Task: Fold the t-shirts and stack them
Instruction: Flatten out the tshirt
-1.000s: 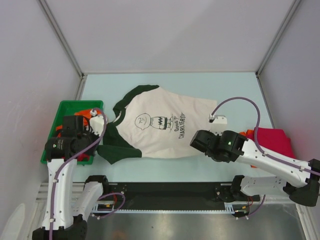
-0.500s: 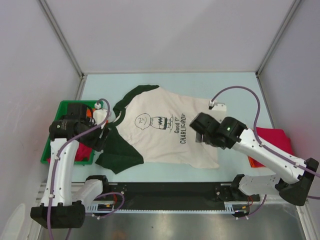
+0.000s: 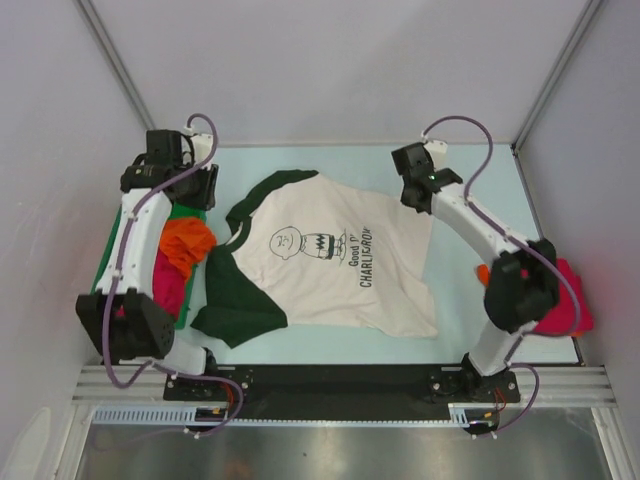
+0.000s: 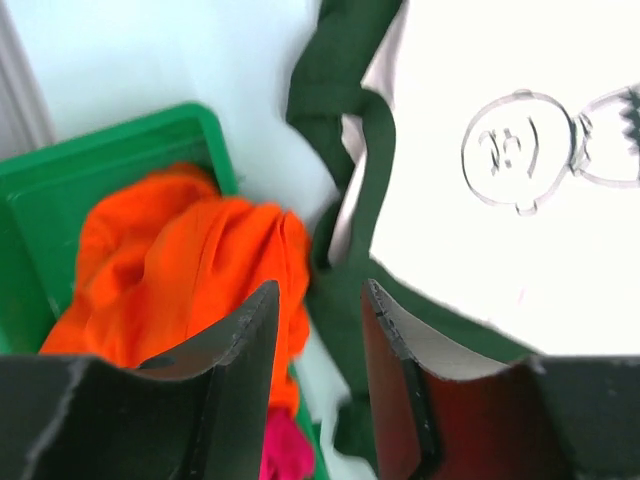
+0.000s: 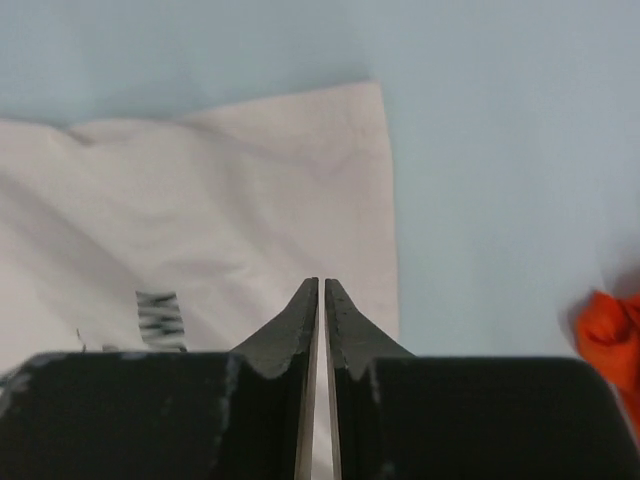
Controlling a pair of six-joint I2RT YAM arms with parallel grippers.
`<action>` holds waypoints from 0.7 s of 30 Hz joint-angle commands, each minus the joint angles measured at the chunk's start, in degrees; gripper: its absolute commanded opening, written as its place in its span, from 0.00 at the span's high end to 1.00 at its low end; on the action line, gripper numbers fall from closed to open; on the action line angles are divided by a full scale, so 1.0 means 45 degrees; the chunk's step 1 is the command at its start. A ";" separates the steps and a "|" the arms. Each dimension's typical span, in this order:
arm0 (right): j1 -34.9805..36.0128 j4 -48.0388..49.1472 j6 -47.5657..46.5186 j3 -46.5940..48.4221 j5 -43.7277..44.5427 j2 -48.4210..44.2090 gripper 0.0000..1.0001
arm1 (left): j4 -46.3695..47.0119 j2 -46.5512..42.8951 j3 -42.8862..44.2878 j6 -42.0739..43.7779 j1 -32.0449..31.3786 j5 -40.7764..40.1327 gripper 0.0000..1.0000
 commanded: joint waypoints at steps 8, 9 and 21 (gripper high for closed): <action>-0.1945 0.0916 -0.1468 0.5209 -0.0678 0.5991 0.67 | 0.2775 0.3517 0.0925 -0.0968 -0.0181 -0.0574 0.55; -0.2063 0.0856 -0.1525 0.5425 -0.0737 0.6265 0.64 | 0.2853 0.3674 0.0984 -0.1008 -0.0181 -0.0497 0.55; -0.2572 0.0171 -0.1585 0.6561 -0.0835 0.8378 0.44 | 0.3284 0.5335 0.1452 -0.0969 -0.0669 -0.0399 0.53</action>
